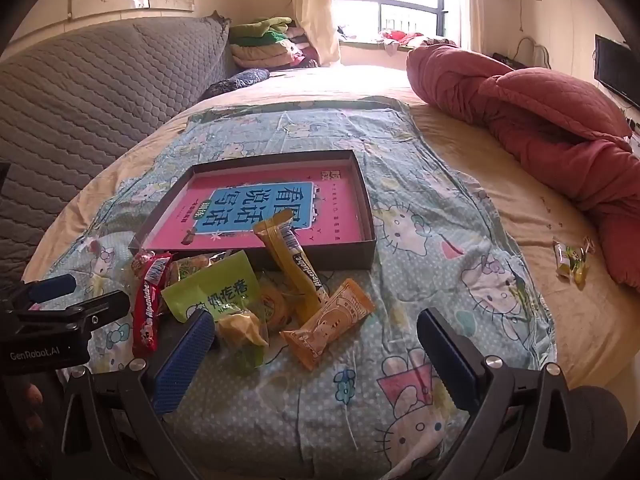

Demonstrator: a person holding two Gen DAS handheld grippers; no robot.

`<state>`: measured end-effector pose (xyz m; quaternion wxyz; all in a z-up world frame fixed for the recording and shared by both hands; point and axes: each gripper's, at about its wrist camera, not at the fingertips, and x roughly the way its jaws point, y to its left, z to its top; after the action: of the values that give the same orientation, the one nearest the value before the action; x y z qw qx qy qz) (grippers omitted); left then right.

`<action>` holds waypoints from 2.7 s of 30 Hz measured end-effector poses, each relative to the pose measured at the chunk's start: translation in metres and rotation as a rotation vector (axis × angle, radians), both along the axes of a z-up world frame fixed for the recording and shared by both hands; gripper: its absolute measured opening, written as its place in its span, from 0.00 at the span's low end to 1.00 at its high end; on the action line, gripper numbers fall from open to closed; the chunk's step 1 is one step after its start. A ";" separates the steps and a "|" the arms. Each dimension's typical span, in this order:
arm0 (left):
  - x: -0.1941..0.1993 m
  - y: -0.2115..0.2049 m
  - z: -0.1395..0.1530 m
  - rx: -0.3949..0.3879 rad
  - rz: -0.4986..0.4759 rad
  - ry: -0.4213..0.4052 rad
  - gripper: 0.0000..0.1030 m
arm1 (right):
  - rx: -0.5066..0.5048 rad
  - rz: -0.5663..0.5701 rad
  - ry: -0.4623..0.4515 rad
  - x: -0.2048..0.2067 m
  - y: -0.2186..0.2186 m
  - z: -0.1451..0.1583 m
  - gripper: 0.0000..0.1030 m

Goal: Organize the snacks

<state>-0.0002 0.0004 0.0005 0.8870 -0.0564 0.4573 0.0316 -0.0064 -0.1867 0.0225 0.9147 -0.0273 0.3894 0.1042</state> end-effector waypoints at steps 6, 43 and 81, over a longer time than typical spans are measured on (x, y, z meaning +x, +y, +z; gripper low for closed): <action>0.002 -0.007 0.001 0.015 -0.009 -0.003 0.98 | -0.027 0.013 0.004 0.001 0.004 -0.003 0.99; -0.004 -0.007 0.005 -0.004 -0.030 -0.014 0.98 | -0.009 0.028 0.000 -0.001 0.003 0.000 0.99; 0.000 0.009 -0.011 -0.076 -0.007 0.041 0.98 | 0.062 -0.018 0.043 0.007 -0.011 -0.005 0.99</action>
<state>-0.0002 0.0098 -0.0104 0.8747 -0.0879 0.4764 0.0121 0.0007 -0.1972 0.0176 0.9074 0.0071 0.4060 0.1084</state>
